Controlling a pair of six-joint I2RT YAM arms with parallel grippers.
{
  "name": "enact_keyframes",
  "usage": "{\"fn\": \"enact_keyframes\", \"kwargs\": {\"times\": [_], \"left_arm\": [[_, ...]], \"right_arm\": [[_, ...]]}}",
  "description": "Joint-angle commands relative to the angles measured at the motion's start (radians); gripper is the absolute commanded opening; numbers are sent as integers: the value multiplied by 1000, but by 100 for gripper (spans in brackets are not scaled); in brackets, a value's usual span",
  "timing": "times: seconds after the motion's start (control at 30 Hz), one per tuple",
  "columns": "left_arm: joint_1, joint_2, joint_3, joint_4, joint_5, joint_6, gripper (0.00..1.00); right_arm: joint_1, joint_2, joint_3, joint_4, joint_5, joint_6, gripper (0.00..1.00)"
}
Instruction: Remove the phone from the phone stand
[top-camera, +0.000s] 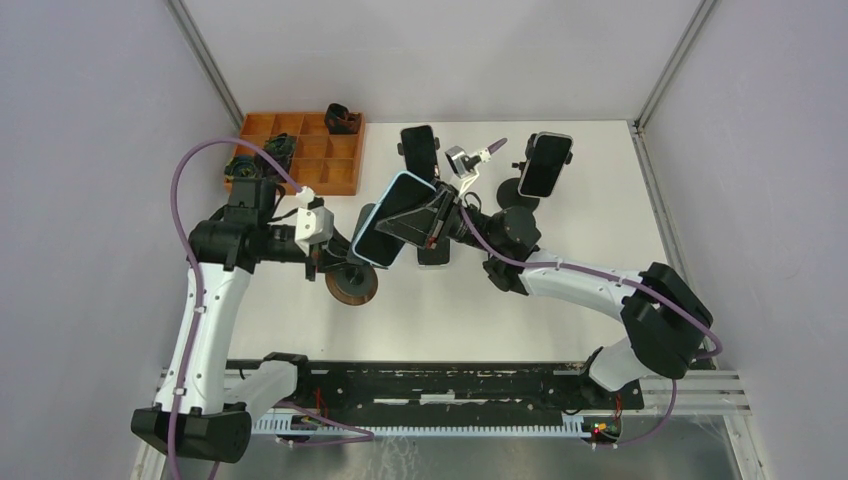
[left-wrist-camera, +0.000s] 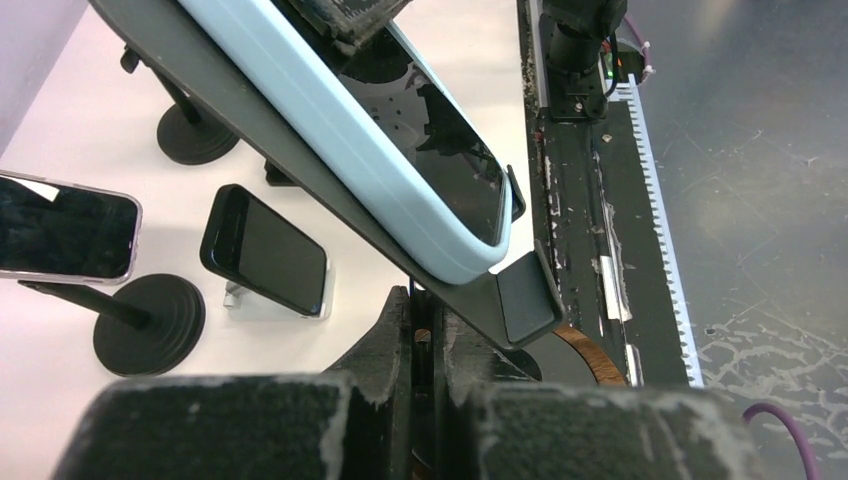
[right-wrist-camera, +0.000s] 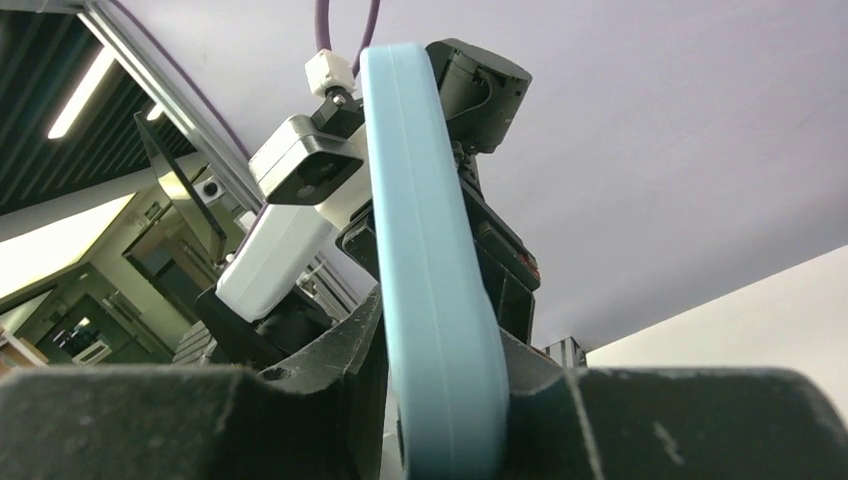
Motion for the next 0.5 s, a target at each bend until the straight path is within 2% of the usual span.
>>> {"fn": "enact_keyframes", "kwargs": {"times": [0.0, 0.13, 0.23, 0.47], "left_arm": [[6, 8, 17, -5, 52, -11, 2], [6, 36, 48, -78, 67, 36, 2], [6, 55, 64, -126, 68, 75, 2], [11, 67, 65, -71, 74, 27, 2]], "right_arm": [[7, -54, 35, 22, 52, -31, 31], [-1, -65, 37, 8, 56, -33, 26], [-22, -91, 25, -12, 59, -35, 26], [-47, -150, -43, -14, 88, -27, 29]]}}
